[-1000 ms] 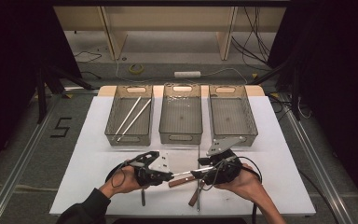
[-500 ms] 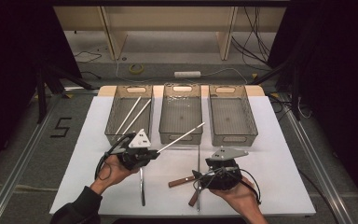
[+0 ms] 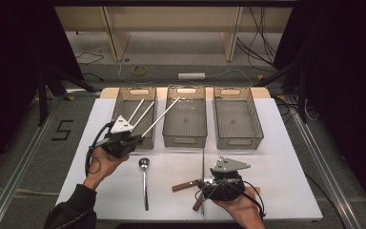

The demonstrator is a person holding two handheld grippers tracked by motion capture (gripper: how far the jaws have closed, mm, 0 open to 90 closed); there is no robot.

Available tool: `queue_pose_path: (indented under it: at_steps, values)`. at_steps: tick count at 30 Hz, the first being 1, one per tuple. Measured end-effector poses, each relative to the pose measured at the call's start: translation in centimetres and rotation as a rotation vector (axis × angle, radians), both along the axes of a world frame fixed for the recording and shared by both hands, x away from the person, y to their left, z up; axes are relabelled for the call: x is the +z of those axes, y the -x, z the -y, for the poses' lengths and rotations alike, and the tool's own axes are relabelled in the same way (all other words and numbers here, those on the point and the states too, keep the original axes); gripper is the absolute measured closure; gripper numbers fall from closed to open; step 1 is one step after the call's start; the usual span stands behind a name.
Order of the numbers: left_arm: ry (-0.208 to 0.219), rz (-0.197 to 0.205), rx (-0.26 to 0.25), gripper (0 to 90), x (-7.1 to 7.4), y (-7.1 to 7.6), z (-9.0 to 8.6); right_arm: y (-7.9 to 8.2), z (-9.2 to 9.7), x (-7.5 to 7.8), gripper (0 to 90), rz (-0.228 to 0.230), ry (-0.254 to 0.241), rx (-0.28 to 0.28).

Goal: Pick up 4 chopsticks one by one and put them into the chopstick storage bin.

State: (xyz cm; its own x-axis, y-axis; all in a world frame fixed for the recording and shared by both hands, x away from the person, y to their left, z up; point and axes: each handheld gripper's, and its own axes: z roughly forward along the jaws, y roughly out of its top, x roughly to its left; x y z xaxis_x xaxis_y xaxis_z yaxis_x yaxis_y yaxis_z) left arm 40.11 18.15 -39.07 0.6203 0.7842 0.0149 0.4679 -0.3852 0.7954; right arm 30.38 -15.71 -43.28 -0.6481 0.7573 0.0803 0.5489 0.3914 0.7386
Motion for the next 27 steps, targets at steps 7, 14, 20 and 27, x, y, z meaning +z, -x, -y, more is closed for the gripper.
queue_pose_path:
  at_steps: [7,14,20,27]
  values:
    - [0.010,-0.005,0.127,86.3,-0.1,-2.2,-2.3,0.2,0.0,-0.1,35.6,0.000,-0.003,0.003]
    - [0.004,-0.049,0.225,86.3,-1.2,-5.2,-3.7,0.5,-0.2,-0.3,35.1,-0.008,0.009,0.009]
    - [-0.011,-0.093,0.273,86.2,-1.7,-7.2,-4.1,0.5,-0.2,-0.4,35.1,-0.012,0.008,0.012]
    - [-0.059,-0.150,0.312,86.0,-2.4,-8.6,-4.1,0.5,-0.2,-0.4,35.4,-0.016,0.005,0.019]
